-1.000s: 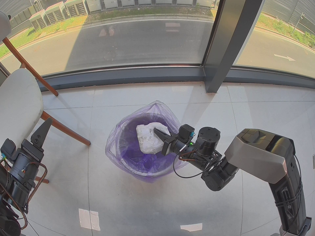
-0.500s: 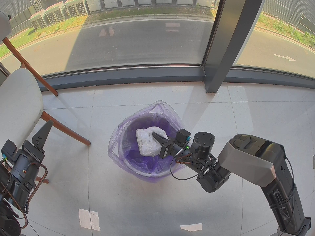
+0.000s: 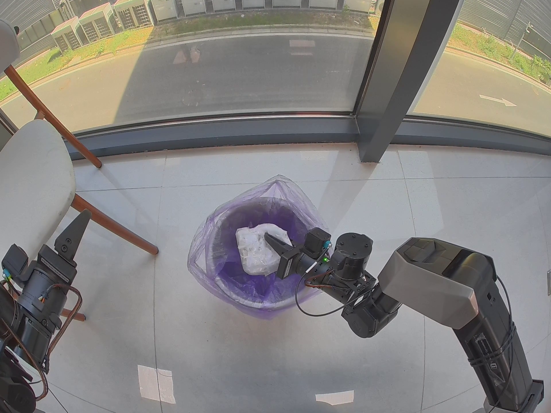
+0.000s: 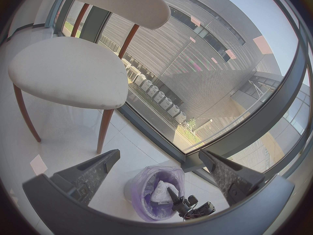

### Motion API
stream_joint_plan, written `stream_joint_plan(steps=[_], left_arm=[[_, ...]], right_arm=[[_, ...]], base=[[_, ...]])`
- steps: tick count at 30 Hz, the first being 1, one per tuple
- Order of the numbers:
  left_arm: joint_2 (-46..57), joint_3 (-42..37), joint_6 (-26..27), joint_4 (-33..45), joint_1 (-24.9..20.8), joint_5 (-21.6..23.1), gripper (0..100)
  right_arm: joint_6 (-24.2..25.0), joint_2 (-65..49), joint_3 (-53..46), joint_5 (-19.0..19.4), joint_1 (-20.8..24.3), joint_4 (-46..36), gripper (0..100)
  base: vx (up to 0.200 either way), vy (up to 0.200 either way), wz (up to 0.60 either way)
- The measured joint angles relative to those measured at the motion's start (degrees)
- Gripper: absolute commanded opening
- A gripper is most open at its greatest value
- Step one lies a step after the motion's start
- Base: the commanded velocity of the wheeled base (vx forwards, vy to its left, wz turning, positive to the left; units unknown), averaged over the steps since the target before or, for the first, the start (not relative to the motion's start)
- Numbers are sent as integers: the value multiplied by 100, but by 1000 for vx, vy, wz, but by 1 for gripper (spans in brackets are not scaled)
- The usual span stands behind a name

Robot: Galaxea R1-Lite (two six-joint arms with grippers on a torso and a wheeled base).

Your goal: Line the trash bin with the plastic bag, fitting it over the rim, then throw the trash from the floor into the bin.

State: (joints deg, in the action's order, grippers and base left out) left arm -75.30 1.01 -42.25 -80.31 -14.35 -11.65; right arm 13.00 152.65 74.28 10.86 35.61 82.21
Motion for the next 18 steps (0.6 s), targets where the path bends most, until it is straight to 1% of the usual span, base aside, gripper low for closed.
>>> stream_joint_plan(steps=[1, 2, 8, 13, 18], left_arm=[[0, 0, 2, 1, 0, 0, 100], [2, 0, 0, 1, 0, -2, 100], [13, 0, 0, 9, 10, -9, 100], [28, 0, 7, 9, 16, -9, 100], [105, 0, 13, 11, 44, -9, 100]], right_arm=[[0, -4, 0, 0, 2, -11, 0], [-6, -6, -2, 0, 2, -18, 100], [-79, -67, -18, 0, 16, 6, 100], [-82, -336, -83, -39, 38, 15, 100], [-84, -1058, -385, -173, 5, -2, 100]], base=[[0, 0, 0], [0, 0, 0], [0, 0, 0], [0, 0, 0], [0, 0, 0]])
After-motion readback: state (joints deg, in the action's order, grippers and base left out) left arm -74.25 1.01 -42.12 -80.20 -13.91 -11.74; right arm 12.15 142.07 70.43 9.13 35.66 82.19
